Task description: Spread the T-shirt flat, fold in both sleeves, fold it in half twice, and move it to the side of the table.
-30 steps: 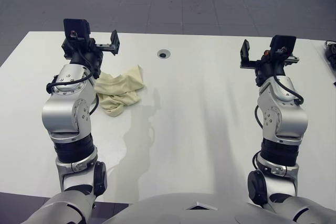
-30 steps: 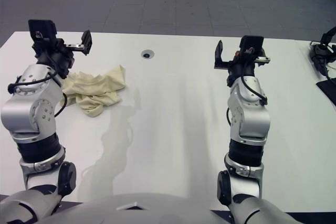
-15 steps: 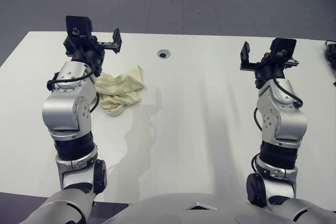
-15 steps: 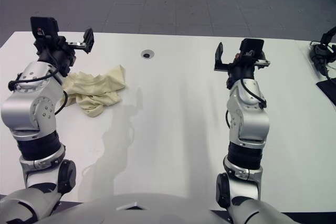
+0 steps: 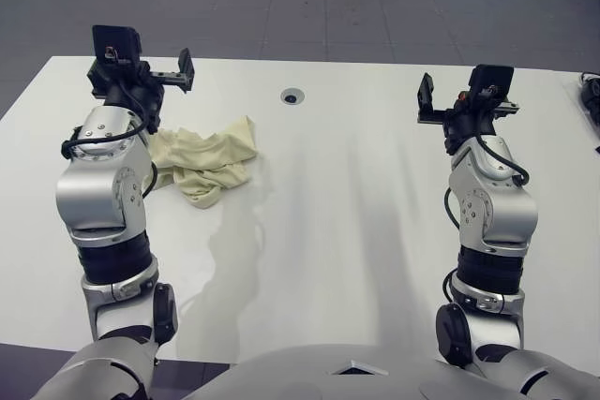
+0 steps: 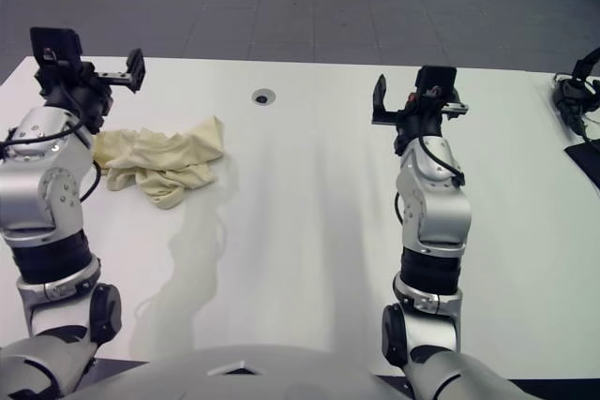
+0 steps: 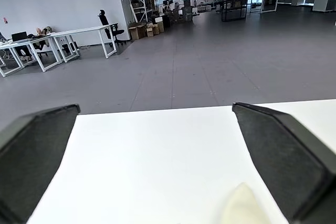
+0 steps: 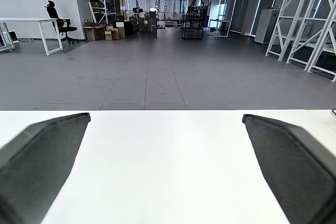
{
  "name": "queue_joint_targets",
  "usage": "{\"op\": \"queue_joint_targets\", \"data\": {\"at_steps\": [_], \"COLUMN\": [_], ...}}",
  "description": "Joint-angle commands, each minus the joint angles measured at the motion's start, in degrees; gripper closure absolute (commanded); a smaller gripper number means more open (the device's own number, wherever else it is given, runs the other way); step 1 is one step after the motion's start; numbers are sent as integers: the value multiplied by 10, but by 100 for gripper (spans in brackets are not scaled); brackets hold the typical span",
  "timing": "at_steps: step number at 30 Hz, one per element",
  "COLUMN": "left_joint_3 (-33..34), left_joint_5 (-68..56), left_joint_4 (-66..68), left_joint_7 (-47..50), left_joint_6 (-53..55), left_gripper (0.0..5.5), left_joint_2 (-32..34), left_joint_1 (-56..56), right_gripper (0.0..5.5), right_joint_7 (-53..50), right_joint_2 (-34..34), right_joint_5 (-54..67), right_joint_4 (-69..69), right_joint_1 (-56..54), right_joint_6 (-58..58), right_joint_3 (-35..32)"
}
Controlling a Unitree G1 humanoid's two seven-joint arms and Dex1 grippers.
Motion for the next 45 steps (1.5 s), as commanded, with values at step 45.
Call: {"op": "queue_joint_targets", "data": {"at_steps": [45], "left_joint_3": [-126], "left_joint_5": [-24], "left_joint_4": [-140], "left_joint_7": [-140], "left_joint_6": [81], "left_gripper": [10], "left_joint_2": [-78], "left_joint_1": [63], "right_gripper": [138], "right_joint_7": [491], "right_joint_2": [-255], "right_joint_5": [109], "right_joint_4": [-24], "right_joint_1": [29], "right_joint_6": [83], "right_joint_3": [311]}}
